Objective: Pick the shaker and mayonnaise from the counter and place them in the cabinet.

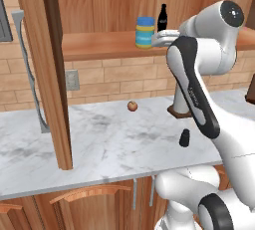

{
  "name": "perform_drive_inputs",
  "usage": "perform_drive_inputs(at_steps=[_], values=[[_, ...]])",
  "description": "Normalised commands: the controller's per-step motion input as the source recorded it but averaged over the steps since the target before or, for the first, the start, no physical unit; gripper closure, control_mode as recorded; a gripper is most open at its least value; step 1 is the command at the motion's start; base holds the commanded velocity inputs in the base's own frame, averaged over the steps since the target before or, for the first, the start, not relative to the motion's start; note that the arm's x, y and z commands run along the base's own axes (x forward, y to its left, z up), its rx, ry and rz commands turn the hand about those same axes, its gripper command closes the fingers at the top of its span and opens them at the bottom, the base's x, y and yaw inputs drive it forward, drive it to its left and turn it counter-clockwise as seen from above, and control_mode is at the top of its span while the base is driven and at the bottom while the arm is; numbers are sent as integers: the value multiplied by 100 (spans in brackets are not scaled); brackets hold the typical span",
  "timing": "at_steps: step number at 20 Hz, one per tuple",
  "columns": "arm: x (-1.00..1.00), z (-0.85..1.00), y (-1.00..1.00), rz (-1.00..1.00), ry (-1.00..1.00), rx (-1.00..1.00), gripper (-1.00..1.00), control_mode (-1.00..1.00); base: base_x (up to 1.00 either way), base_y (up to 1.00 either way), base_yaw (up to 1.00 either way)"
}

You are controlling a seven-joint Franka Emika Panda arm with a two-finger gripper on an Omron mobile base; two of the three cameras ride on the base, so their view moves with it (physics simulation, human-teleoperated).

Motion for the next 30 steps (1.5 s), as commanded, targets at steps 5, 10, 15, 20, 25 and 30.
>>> perform_drive_inputs(at_steps=[5, 10, 15, 20, 25, 30], values=[[-8, -34, -33, 0, 5, -4, -100, -100, 0, 0, 0], [0, -38, -37, 0, 7, -3, -100, -100, 0, 0, 0], [0, -47, -29, 0, 10, -1, -100, -100, 0, 0, 0], [0, -55, -23, 0, 12, 0, -100, -100, 0, 0, 0], [0, -58, -19, 0, 12, 0, -100, -100, 0, 0, 0], [-14, -58, -14, 0, 8, -2, -100, -100, 0, 0, 0]])
